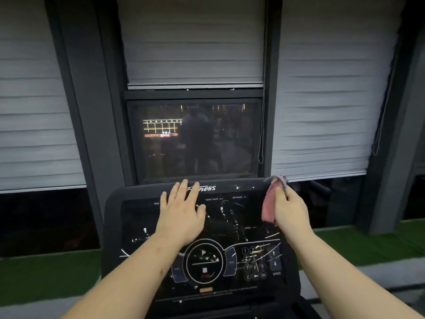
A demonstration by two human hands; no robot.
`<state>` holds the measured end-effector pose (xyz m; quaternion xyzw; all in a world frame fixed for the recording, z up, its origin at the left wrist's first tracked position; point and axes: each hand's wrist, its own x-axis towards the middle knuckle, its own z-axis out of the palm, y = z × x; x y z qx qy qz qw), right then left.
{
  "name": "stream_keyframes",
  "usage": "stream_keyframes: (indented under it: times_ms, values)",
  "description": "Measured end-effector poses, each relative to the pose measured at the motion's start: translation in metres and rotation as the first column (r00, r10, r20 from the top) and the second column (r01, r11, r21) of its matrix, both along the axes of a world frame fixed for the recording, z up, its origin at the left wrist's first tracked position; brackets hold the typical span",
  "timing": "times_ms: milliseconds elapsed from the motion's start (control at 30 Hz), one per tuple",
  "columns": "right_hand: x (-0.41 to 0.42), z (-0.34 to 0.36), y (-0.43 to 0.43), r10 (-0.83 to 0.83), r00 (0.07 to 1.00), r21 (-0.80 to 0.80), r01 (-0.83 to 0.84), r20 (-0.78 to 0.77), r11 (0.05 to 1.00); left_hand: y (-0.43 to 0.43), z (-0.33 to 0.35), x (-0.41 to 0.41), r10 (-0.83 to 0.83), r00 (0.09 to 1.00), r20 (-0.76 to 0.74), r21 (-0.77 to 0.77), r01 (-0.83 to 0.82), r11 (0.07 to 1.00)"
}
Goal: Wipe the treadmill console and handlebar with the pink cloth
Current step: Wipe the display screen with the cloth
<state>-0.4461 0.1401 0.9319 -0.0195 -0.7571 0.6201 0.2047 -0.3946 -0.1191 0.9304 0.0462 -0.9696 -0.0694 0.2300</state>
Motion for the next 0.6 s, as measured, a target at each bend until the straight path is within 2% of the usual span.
stream_keyframes:
  times_ms: [200,433,600]
  values:
    - [-0.012,0.015,-0.015,-0.159,0.981,0.013,0.161,-0.108,0.987,-0.010,0.002,-0.011,0.102,0.994,-0.032,-0.036,-0.103,0.994]
    - [-0.031,-0.011,-0.046,-0.036,0.975,0.333,0.109,-0.219,0.937,-0.012,0.000,-0.012,0.092,0.996,0.015,0.007,-0.092,0.996]
    - [-0.039,-0.036,-0.081,0.022,0.952,0.600,0.174,-0.304,0.781,-0.017,0.006,-0.011,0.081,0.996,0.038,-0.024,-0.080,0.997]
